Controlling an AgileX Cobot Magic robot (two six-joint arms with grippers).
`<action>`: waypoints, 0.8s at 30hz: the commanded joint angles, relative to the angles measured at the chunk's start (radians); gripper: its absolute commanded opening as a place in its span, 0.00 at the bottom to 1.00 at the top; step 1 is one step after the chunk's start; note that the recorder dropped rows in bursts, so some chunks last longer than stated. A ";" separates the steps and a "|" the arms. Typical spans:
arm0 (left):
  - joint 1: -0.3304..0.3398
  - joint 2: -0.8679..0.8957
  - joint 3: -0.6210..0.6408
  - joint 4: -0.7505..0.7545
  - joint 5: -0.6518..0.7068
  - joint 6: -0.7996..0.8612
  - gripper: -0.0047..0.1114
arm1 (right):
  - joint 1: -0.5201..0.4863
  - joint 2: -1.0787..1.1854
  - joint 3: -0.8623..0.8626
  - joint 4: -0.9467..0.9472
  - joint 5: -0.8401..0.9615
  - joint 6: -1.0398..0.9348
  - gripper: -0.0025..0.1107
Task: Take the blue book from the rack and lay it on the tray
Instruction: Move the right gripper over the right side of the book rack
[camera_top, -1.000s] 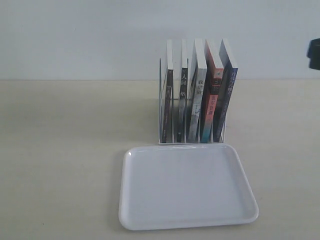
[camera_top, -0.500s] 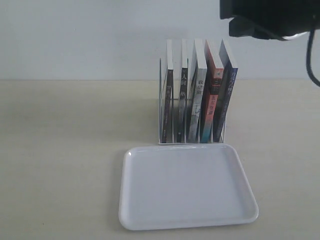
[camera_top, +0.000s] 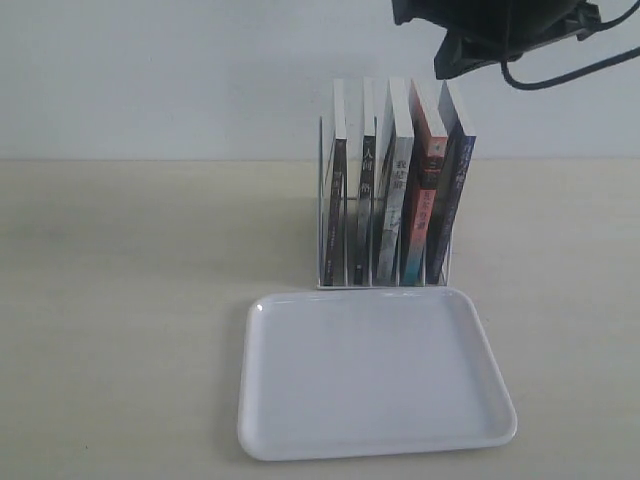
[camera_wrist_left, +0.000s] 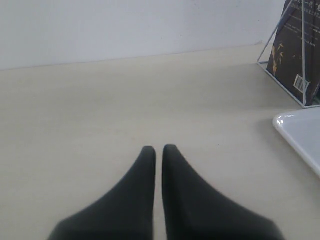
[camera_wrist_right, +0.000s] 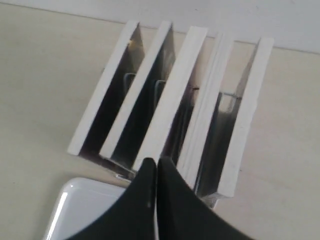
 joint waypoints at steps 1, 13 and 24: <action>0.000 -0.003 -0.003 0.001 -0.015 -0.007 0.08 | -0.060 0.073 -0.066 -0.006 0.046 0.032 0.02; 0.000 -0.003 -0.003 0.001 -0.015 -0.007 0.08 | -0.076 0.160 -0.154 0.001 0.043 0.034 0.42; 0.000 -0.003 -0.003 0.001 -0.015 -0.007 0.08 | -0.076 0.246 -0.231 0.038 0.069 0.030 0.42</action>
